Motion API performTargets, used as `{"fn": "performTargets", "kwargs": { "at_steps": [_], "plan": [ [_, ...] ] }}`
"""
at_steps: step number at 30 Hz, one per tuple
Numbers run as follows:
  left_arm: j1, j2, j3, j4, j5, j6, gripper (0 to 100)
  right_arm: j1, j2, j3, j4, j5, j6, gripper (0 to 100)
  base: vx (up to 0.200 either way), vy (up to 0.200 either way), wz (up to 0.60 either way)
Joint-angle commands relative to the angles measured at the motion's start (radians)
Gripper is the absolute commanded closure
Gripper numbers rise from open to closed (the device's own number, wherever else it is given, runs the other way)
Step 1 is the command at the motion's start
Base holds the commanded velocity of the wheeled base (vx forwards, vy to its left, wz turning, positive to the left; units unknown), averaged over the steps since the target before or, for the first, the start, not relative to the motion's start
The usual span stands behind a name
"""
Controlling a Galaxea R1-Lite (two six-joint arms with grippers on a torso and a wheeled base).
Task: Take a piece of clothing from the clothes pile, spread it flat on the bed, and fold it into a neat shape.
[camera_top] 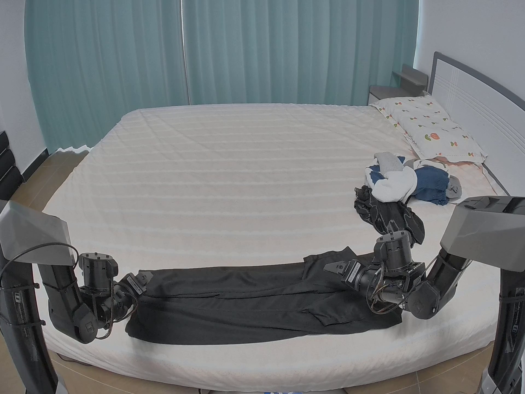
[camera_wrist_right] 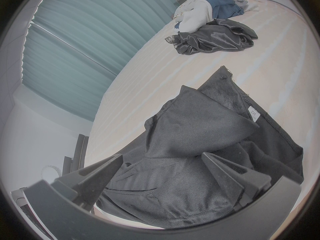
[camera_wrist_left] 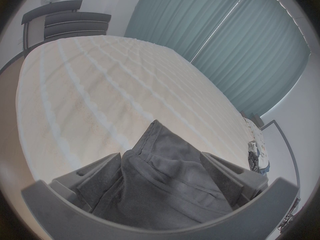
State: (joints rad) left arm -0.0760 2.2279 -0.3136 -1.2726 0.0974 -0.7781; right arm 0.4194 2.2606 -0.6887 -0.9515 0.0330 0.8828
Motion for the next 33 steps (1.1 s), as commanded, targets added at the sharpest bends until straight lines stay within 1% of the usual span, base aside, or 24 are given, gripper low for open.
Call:
{"fn": "performTargets", "kwargs": {
  "at_steps": [1,4,7,9,23,24,29,33],
  "plan": [
    [-0.001,-0.042,0.005,-0.001,-0.002,-0.001,0,0.001,-0.006,0.002,0.0,0.001,0.001,0,0.0,0.0,0.0],
    [-0.001,-0.033,-0.001,-0.001,-0.01,-0.001,0,0.001,-0.007,0.002,-0.001,0.001,0.001,0,0.0,0.0,0.0],
    [0.001,-0.004,-0.005,-0.001,-0.054,-0.001,0,0.002,-0.006,0.002,0.0,0.001,0.001,0,0.0,0.0,0.0],
    [0.001,0.01,-0.007,-0.001,-0.068,0.0,0,0.002,-0.004,0.002,-0.001,0.001,0.001,0,0.0,0.0,0.0],
    [0.001,0.078,-0.084,-0.002,-0.065,0.01,0,-0.002,0.0,0.008,-0.001,0.001,0.002,0,0.0,0.0,0.0],
    [0.001,0.082,-0.085,-0.002,-0.064,0.011,100,-0.005,0.0,0.008,0.0,-0.001,0.001,0,0.0,0.0,0.0],
    [0.002,0.084,-0.079,-0.002,-0.056,0.011,100,-0.028,-0.004,0.008,0.011,-0.005,0.001,0,0.0,0.0,0.0],
    [0.005,0.076,-0.074,-0.004,-0.054,0.011,100,-0.05,-0.009,0.015,0.017,-0.042,-0.004,0,0.0,0.0,0.0]
  ]
}}
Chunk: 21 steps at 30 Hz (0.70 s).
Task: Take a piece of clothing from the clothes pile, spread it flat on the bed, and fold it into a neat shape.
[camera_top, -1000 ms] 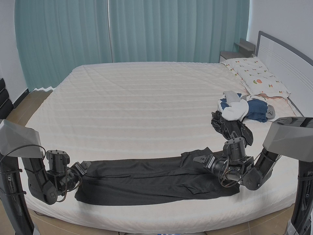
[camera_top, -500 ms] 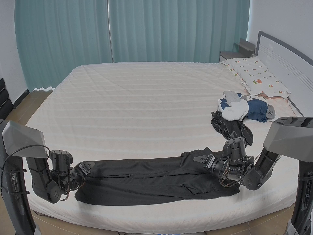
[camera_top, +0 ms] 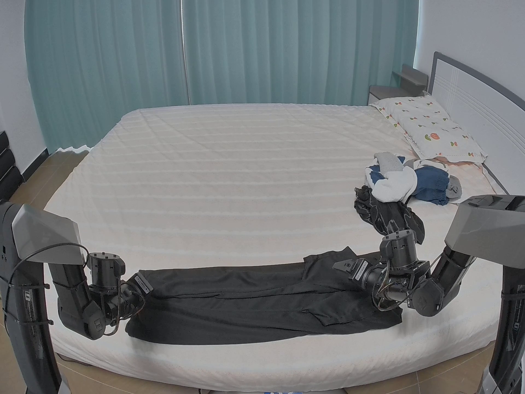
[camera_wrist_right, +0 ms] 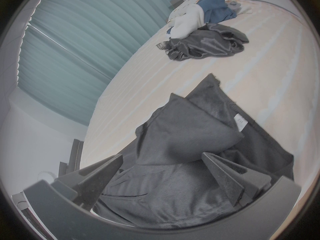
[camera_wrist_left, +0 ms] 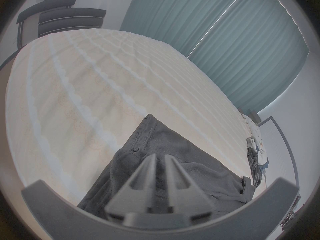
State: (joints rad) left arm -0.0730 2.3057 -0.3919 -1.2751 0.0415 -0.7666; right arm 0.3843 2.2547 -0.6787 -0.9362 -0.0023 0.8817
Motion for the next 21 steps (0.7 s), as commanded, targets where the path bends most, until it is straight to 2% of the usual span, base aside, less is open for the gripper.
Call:
{"fn": "performTargets", "kwargs": {
  "at_steps": [1,8,15,17,21],
  "plan": [
    [0.002,-0.003,0.005,-0.003,0.003,-0.002,100,-0.019,-0.001,0.005,0.004,-0.008,-0.001,0,0.0,0.0,0.0],
    [0.002,-0.026,0.002,-0.012,0.041,-0.007,100,-0.022,0.016,-0.01,0.079,-0.01,0.002,0,0.0,0.0,0.0],
    [0.002,-0.045,0.002,-0.012,0.043,-0.01,100,-0.028,0.026,-0.024,0.102,-0.016,0.002,0,0.0,0.0,0.0],
    [0.002,-0.051,0.002,-0.012,0.043,-0.011,100,-0.042,0.045,-0.025,0.105,-0.056,-0.001,0,0.0,0.0,0.0],
    [0.001,-0.054,-0.001,-0.012,0.043,-0.011,100,-0.064,0.068,-0.05,0.105,-0.073,-0.004,0,0.0,0.0,0.0]
  ]
}}
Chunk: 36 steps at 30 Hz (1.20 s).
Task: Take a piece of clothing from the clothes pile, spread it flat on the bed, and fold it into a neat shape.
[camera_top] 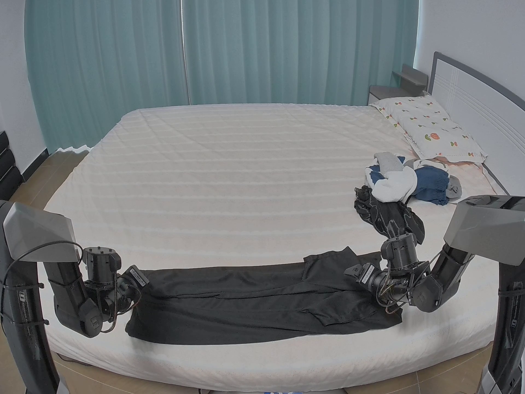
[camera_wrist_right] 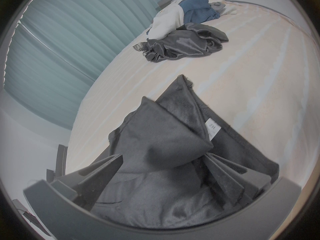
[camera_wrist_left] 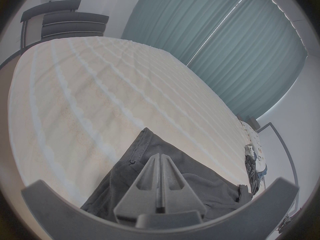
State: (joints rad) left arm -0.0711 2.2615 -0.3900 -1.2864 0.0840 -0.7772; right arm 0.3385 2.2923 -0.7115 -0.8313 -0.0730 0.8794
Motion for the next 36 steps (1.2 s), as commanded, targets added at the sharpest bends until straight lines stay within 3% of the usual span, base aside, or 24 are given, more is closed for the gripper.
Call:
{"fn": "performTargets", "kwargs": {
  "at_steps": [1,6,7,25,30,31,36],
  "plan": [
    [-0.001,-0.01,-0.003,-0.001,0.0,0.0,100,-0.019,0.032,-0.02,0.0,-0.004,-0.002,0,0.0,0.0,0.0],
    [-0.001,-0.016,-0.003,-0.001,0.0,0.0,100,-0.023,0.053,-0.046,-0.003,-0.005,0.001,0,0.0,0.0,0.0],
    [-0.001,-0.017,-0.003,-0.001,0.0,0.0,100,-0.023,0.053,-0.048,-0.006,-0.005,0.001,100,0.0,0.0,0.0],
    [0.013,-0.031,-0.004,-0.001,-0.003,-0.002,100,-0.024,0.002,-0.036,-0.069,-0.025,-0.002,100,0.0,0.0,0.0],
    [0.054,-0.017,-0.003,-0.002,-0.038,0.006,100,-0.023,0.012,-0.034,-0.069,-0.025,-0.002,100,0.0,0.0,0.0],
    [0.065,-0.016,-0.004,-0.002,-0.058,0.007,0,-0.024,0.012,-0.034,-0.069,-0.025,-0.002,100,0.0,0.0,0.0],
    [0.126,-0.013,0.007,-0.001,-0.282,0.038,0,-0.012,0.004,-0.019,-0.069,-0.021,-0.005,100,0.0,0.0,0.0]
  ]
}}
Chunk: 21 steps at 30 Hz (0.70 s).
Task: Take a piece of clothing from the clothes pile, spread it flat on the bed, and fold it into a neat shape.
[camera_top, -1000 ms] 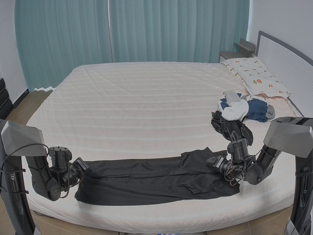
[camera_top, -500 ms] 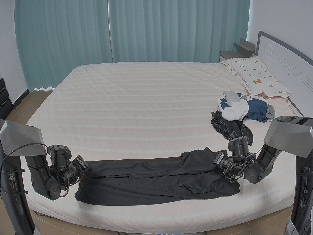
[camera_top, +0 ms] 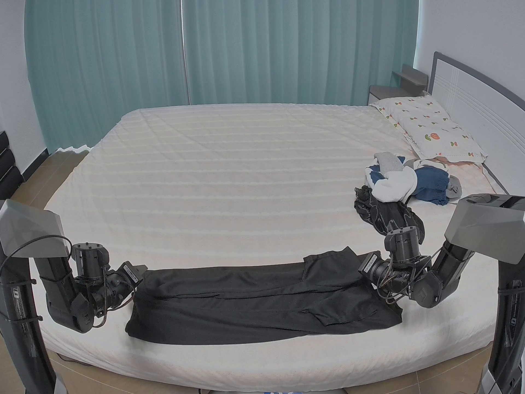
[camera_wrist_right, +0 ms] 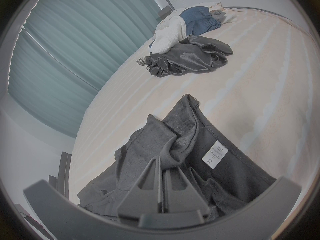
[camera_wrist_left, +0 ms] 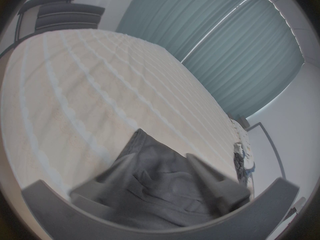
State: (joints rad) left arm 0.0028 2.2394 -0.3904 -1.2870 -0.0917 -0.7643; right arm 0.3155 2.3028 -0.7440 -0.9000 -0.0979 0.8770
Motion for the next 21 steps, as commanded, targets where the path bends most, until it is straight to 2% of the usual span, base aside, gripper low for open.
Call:
{"fn": "performTargets", "kwargs": {
  "at_steps": [1,2,4,10,20,21],
  "plan": [
    [0.052,0.009,0.007,0.0,-0.106,0.025,0,0.011,-0.006,0.014,0.0,0.004,-0.003,100,0.0,0.0,0.0],
    [0.06,0.013,0.005,0.0,-0.137,0.04,0,0.014,-0.008,0.014,0.0,0.007,-0.003,100,0.0,0.0,0.0],
    [0.06,0.029,0.002,0.0,-0.151,0.06,0,0.017,-0.008,0.014,0.0,0.009,-0.003,100,0.0,0.0,0.0],
    [0.06,0.089,-0.008,-0.002,-0.148,0.157,0,0.02,-0.006,0.012,-0.008,0.012,-0.001,100,0.0,0.0,0.0],
    [0.054,0.126,-0.056,-0.006,-0.148,0.16,0,0.02,-0.006,0.014,-0.008,0.014,0.0,100,0.0,0.0,0.0],
    [0.052,0.128,-0.056,-0.008,-0.145,0.161,100,0.02,-0.006,0.014,-0.008,0.014,0.0,100,0.0,0.0,0.0]
  ]
}}
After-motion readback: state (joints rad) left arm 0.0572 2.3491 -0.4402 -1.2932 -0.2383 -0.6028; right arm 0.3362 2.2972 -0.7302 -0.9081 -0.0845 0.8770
